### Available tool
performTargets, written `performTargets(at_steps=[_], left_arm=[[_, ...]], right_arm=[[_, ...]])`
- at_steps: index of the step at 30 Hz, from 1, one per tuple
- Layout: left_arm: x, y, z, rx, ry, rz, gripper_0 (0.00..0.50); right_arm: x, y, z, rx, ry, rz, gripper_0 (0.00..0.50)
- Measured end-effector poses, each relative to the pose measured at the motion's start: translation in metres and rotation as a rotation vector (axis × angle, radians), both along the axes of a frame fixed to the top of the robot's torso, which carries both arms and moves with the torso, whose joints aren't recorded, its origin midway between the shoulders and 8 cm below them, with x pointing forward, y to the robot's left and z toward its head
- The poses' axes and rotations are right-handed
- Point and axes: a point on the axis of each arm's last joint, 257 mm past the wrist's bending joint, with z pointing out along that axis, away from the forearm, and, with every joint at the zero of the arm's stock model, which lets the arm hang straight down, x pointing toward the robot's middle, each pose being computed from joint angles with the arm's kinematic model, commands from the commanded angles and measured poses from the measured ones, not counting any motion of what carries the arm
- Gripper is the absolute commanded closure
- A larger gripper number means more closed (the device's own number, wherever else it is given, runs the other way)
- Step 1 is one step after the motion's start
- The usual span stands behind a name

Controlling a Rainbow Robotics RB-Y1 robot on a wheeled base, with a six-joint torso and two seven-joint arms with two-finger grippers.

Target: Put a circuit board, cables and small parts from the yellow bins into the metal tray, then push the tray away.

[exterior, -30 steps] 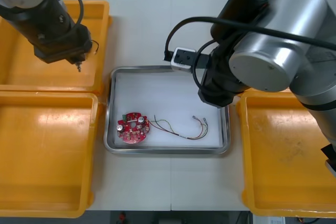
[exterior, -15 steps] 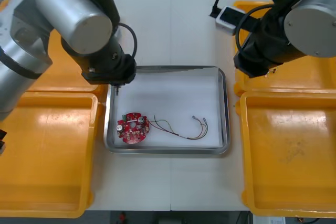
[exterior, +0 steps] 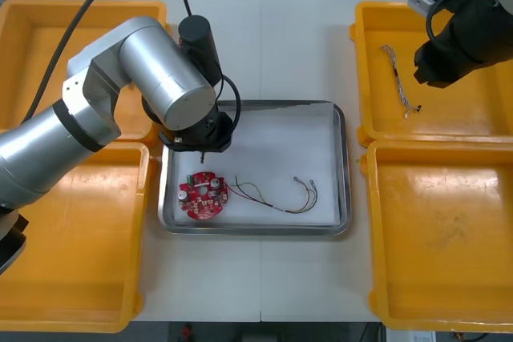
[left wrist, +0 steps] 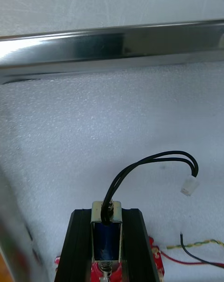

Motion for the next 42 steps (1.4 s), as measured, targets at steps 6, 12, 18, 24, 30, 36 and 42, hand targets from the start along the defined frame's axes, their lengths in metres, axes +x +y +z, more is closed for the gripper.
performTargets(at_steps=[6, 12, 18, 24, 30, 36, 42], left_arm=[[0.011, 0.001, -0.015, -0.016, -0.006, 0.013, 0.499], [0.016, 0.005, -0.019, -0.012, -0.011, 0.031, 0.188], [0.017, 0.006, -0.019, -0.010, -0.013, 0.032, 0.000], [0.017, 0.006, -0.019, -0.010, -0.014, 0.031, 0.000], [0.006, 0.004, -0.011, 0.010, 0.000, 0.015, 0.000], [-0.008, -0.001, 0.020, -0.010, 0.008, 0.004, 0.000], [-0.007, 0.004, 0.056, -0.068, -0.004, 0.035, 0.000]], right_arm=[[0.009, -0.029, -0.011, 0.014, 0.061, -0.111, 0.000], [0.015, -0.050, -0.021, 0.017, 0.119, -0.192, 0.000], [0.020, -0.068, -0.025, 0.050, 0.158, -0.282, 0.000], [0.044, -0.070, -0.033, 0.145, 0.109, -0.311, 0.000], [0.073, -0.072, -0.037, 0.195, 0.067, -0.330, 0.000], [0.097, -0.063, -0.041, 0.258, 0.044, -0.341, 0.000], [0.115, -0.046, -0.051, 0.332, 0.023, -0.378, 0.000]])
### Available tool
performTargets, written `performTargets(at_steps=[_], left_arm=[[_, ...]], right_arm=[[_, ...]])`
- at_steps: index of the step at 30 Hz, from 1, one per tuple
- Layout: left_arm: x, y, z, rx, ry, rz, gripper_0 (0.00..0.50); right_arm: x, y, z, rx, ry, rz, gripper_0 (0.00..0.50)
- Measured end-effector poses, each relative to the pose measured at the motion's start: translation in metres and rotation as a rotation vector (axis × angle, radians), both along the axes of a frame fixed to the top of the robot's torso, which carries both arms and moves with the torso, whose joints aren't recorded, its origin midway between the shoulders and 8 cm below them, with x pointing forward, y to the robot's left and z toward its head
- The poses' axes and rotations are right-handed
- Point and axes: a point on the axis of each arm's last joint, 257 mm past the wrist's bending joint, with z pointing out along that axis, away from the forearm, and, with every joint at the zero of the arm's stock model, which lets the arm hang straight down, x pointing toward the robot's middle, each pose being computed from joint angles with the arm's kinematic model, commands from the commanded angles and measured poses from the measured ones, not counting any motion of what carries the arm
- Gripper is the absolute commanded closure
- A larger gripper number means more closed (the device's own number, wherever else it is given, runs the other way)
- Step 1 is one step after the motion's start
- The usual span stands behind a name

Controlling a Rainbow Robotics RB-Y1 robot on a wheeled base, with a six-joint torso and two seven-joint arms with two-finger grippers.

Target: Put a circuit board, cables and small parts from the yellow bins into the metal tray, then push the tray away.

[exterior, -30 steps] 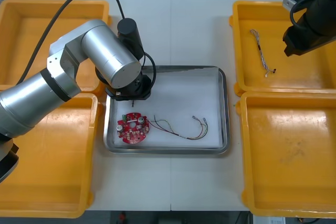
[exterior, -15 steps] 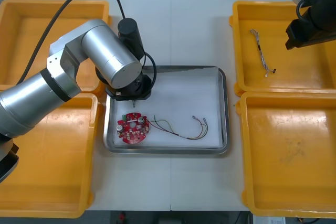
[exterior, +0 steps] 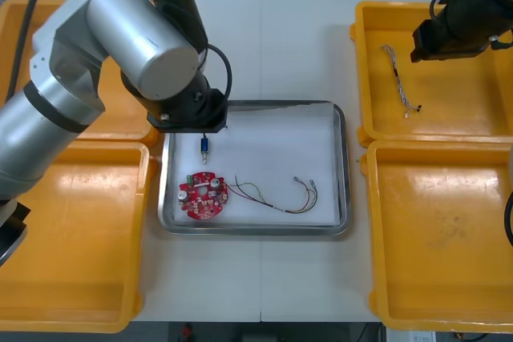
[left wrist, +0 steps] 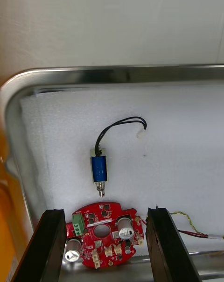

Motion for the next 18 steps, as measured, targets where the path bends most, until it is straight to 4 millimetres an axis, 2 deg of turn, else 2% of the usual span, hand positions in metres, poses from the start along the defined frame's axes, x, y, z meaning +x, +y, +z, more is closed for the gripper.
performTargets(at_steps=[3, 8, 18], left_arm=[[0.005, 0.007, 0.018, -0.057, 0.001, 0.030, 0.000], [0.016, 0.026, 0.043, -0.132, -0.004, 0.065, 0.000], [0.046, 0.079, 0.060, -0.142, 0.002, 0.080, 0.000]], right_arm=[[0.006, 0.006, -0.005, 0.054, -0.011, -0.067, 0.000], [0.011, 0.009, -0.017, 0.069, -0.011, -0.080, 0.000], [0.008, 0.011, -0.045, 0.089, 0.025, -0.096, 0.000]])
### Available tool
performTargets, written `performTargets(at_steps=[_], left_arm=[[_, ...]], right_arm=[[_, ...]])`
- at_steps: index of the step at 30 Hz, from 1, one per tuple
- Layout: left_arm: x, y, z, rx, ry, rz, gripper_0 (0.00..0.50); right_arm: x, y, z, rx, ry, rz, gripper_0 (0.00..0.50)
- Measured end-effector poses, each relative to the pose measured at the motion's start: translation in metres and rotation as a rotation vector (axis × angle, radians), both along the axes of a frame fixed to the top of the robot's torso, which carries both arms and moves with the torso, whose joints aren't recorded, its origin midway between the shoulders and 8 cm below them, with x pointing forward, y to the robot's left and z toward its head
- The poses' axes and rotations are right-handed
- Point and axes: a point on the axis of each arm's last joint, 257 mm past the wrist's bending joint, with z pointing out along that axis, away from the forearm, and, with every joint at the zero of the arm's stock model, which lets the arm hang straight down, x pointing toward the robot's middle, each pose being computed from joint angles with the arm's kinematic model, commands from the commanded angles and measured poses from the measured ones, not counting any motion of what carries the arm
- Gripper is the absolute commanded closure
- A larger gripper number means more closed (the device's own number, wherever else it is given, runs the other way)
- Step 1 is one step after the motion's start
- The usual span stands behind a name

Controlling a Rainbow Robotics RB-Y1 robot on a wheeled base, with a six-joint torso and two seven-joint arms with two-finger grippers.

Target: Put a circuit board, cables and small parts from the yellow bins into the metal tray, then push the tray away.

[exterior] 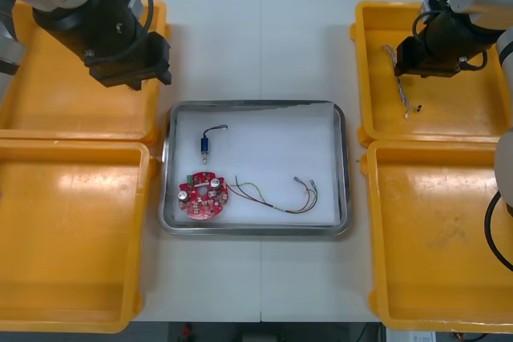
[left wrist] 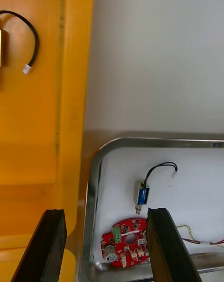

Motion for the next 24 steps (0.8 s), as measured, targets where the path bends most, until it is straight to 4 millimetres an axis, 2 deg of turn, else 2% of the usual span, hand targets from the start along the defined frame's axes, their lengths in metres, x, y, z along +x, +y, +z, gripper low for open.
performTargets(at_steps=[11, 24], left_arm=[[0.029, 0.038, 0.009, -0.003, -0.029, 0.122, 0.000], [0.072, 0.073, -0.005, -0.023, -0.108, 0.189, 0.000]], right_arm=[[0.000, 0.006, -0.003, 0.067, 0.007, -0.091, 0.000], [0.004, 0.013, -0.008, 0.036, -0.008, -0.062, 0.000]])
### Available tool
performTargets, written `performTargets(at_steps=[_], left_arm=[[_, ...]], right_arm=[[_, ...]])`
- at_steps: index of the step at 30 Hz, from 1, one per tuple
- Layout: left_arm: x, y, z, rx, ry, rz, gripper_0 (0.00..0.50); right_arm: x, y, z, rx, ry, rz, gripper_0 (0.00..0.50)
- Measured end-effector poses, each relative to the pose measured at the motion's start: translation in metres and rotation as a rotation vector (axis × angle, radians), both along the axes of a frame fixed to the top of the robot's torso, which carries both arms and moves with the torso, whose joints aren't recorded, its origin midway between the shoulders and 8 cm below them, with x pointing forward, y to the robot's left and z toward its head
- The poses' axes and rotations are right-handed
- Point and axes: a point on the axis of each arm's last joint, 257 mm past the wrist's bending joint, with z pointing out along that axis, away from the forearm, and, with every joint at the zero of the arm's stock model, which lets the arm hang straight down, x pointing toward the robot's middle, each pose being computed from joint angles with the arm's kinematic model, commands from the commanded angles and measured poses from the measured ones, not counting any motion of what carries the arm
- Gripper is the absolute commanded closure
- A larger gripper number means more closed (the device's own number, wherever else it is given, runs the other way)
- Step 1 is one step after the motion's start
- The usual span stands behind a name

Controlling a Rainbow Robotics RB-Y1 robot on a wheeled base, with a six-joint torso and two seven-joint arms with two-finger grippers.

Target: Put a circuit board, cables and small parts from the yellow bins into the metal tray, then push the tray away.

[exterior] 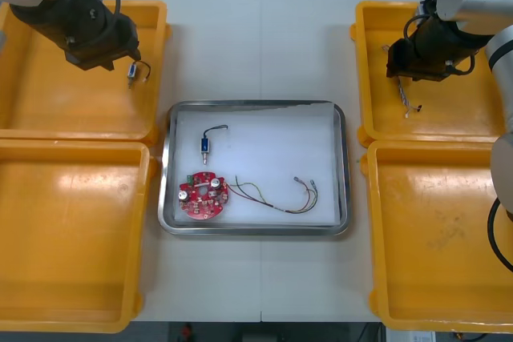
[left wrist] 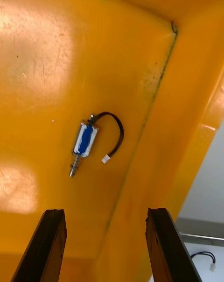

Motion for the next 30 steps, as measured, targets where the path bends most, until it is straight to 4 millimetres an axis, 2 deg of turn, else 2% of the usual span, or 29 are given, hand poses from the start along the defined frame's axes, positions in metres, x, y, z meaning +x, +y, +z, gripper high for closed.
performTargets(at_steps=[8, 14, 15, 17, 18, 19, 24, 30], left_arm=[[0.018, 0.014, -0.006, 0.042, -0.055, -0.045, 0.000], [0.028, 0.021, -0.009, 0.040, -0.085, -0.036, 0.000], [0.030, 0.022, -0.010, 0.038, -0.093, -0.031, 0.000], [0.036, 0.024, -0.012, 0.037, -0.110, -0.024, 0.000], [0.038, 0.025, -0.014, 0.040, -0.117, -0.021, 0.000], [0.040, 0.026, -0.017, 0.043, -0.121, -0.019, 0.000], [0.043, 0.032, -0.032, 0.059, -0.117, -0.008, 0.000], [0.047, 0.038, -0.040, 0.058, -0.124, 0.009, 0.000]], right_arm=[[-0.003, -0.006, -0.015, -0.005, 0.004, -0.008, 0.000], [-0.003, -0.007, -0.016, -0.005, 0.004, -0.009, 0.000], [-0.003, -0.007, -0.016, -0.005, 0.004, -0.009, 0.150], [-0.003, -0.007, -0.016, -0.005, 0.004, -0.009, 0.372], [-0.003, -0.007, -0.016, -0.005, 0.004, -0.009, 0.408], [-0.003, -0.007, -0.016, -0.005, 0.004, -0.009, 0.439], [0.001, -0.007, -0.014, -0.007, -0.015, -0.010, 0.500], [0.004, -0.009, -0.012, -0.026, -0.030, -0.007, 0.500]])
